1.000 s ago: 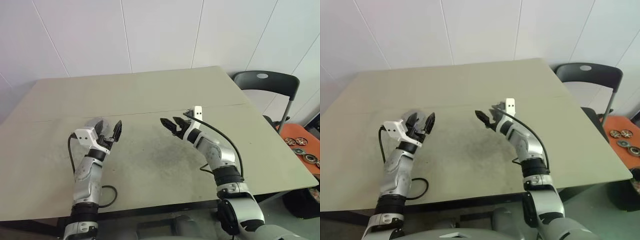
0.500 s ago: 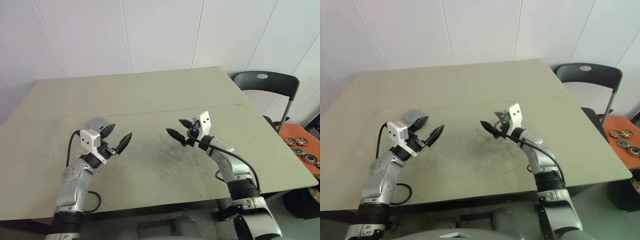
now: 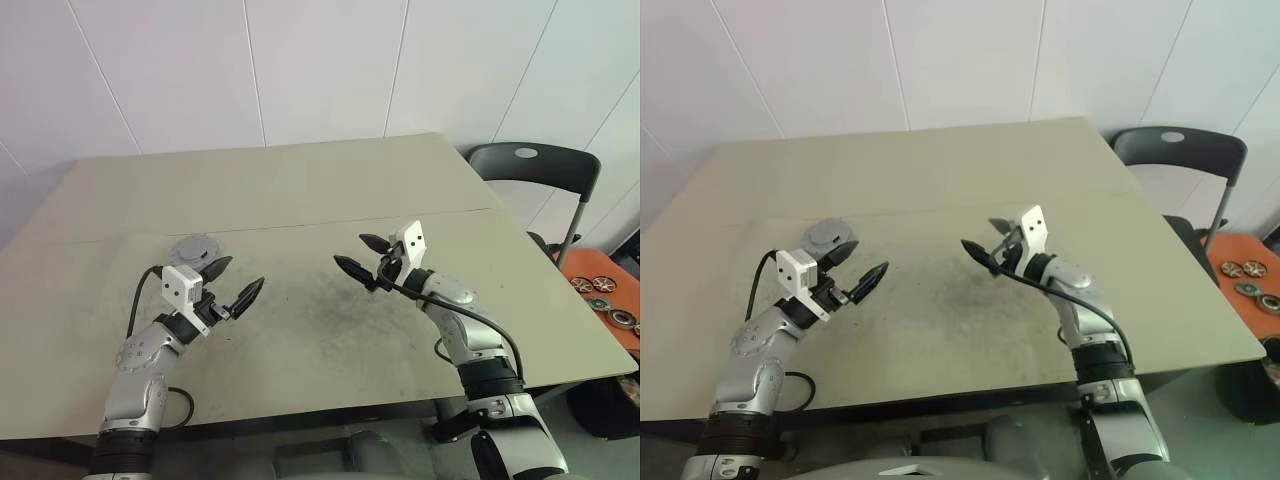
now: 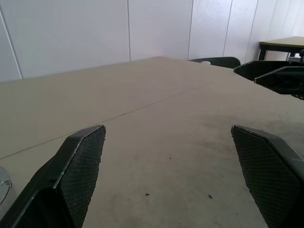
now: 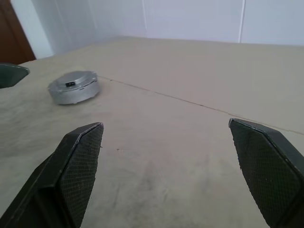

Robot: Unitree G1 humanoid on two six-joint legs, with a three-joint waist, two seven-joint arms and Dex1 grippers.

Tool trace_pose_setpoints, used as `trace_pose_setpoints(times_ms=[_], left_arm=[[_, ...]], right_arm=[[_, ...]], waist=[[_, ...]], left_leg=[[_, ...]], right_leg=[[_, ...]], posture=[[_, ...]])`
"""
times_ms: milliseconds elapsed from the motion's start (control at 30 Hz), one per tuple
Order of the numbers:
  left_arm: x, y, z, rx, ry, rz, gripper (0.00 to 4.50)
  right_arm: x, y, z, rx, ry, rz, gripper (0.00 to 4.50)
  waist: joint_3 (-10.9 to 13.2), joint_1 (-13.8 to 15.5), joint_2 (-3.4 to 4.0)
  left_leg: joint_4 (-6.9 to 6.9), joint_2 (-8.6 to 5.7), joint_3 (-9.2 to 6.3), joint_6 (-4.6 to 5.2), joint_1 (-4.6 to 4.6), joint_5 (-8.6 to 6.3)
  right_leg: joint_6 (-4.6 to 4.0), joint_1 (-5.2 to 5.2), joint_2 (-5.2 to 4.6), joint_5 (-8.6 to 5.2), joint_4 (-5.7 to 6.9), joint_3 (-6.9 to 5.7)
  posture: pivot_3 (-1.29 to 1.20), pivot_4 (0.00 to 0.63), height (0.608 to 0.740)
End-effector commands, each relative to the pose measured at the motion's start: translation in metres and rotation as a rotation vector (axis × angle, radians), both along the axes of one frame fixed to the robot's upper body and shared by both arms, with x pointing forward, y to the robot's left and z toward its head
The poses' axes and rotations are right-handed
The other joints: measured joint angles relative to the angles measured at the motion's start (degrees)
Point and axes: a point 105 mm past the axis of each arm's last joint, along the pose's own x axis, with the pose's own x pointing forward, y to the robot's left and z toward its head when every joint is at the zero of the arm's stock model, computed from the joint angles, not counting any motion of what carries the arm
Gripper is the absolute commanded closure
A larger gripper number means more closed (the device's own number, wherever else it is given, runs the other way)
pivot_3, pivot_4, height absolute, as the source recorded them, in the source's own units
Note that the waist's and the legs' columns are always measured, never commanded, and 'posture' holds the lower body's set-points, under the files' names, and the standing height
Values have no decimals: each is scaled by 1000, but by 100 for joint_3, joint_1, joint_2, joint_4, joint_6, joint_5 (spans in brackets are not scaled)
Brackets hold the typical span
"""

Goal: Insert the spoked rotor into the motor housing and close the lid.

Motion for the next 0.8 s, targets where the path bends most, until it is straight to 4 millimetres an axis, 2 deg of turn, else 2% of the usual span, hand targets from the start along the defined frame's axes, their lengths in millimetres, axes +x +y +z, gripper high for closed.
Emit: trace_pose_setpoints(times_ms=[33,267,800], left_arm=[[1,0,12,21,-58,-5,0],[1,-3,10,33,-53,-15,0],[1,-6,8,52,-53,-30,0]], right_arm=[[-1,3,15,23,-56,6,78],[3,-4,18,20,-68,-21,78],[5,3,22,17,-85,-12,78]], waist=[[0,1,0],[0,0,0],[0,1,0]], left_leg=[[0,0,0,0,0,0],[2,0,0,0,1,0],[2,0,0,0,1,0]], right_leg=[[0,0,0,0,0,0],[-1,1,0,0,1,0],[-1,1,-1,1,1,0]], posture=[[0,0,740],[0,0,740],[0,0,740]])
